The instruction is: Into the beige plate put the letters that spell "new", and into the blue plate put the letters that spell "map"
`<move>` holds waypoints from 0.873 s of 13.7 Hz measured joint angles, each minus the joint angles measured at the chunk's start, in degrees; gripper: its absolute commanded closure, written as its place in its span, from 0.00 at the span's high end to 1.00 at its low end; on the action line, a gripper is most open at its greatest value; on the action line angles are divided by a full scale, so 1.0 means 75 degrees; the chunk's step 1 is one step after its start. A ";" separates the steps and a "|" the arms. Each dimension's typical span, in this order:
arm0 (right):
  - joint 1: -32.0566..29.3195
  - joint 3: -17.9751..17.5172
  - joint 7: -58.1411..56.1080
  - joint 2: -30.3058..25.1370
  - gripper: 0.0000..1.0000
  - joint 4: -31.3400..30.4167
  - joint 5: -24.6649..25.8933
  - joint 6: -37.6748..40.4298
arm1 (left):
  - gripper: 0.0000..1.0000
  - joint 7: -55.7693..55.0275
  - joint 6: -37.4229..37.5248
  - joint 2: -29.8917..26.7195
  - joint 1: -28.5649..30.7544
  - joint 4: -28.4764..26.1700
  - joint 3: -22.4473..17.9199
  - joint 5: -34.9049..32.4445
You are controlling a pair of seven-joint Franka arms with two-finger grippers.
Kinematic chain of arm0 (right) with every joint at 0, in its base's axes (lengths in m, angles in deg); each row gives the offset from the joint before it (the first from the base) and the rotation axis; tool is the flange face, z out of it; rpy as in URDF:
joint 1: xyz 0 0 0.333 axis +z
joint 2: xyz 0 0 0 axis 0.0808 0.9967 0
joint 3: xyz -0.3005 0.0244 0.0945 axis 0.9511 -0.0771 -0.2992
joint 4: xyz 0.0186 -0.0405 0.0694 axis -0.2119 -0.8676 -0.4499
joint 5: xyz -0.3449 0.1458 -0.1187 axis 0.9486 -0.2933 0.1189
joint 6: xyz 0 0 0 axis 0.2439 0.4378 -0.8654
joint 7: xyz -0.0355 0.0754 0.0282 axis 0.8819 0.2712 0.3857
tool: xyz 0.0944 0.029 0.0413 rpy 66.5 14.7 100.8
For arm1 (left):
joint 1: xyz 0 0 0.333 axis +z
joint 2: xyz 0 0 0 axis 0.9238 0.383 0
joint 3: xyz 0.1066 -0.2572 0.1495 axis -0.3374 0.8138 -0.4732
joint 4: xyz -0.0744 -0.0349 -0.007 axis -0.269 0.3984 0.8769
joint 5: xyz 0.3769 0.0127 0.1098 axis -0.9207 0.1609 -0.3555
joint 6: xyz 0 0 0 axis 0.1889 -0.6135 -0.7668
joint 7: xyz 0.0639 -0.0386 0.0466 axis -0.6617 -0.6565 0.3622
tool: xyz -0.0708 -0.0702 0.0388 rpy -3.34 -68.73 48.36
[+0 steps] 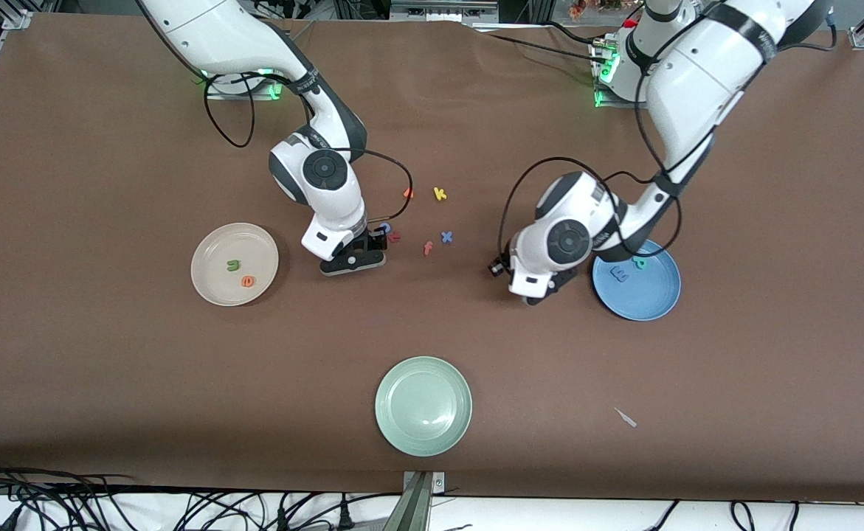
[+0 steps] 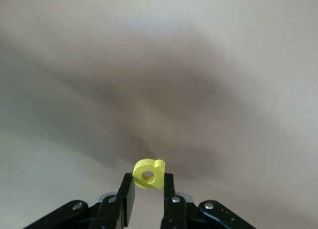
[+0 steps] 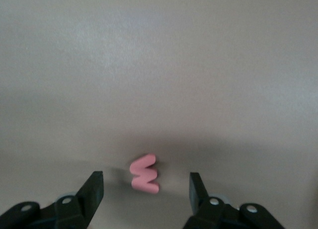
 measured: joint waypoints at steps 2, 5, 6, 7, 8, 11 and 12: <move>-0.0007 -0.0002 -0.0001 0.0140 0.78 -0.0080 0.0001 -0.0355 | 0.09 0.0486 0.0788 -0.0157 0.0334 0.0383 -0.0002 -0.0001; -0.0005 -0.0003 0.0018 0.0383 0.66 -0.0097 0.0000 -0.0646 | 0.09 0.1533 0.1720 -0.0339 0.0879 0.0777 -0.0012 -0.0003; -0.0005 -0.0003 0.0019 0.0400 0.58 -0.0096 0.0000 -0.0671 | 0.09 0.1925 0.1926 -0.0373 0.1096 0.0835 -0.0029 -0.0005; -0.0010 0.0000 0.0019 0.0382 0.46 -0.0095 0.0000 -0.0669 | 0.09 0.2315 0.2052 -0.0392 0.1332 0.0851 -0.0062 -0.0009; -0.0011 -0.0001 0.0016 0.0377 0.29 -0.0095 0.0000 -0.0666 | 0.10 0.2706 0.2115 -0.0393 0.1587 0.0850 -0.0094 -0.0090; -0.0011 -0.0002 0.0009 0.0335 0.00 -0.0094 0.0003 -0.0663 | 0.10 0.3601 0.2225 -0.0351 0.2305 0.0773 -0.0181 -0.1027; -0.0012 -0.0002 0.0008 0.0306 0.00 -0.0095 0.0011 -0.0651 | 0.11 0.3718 0.2241 -0.0298 0.2455 0.0692 -0.0184 -0.1356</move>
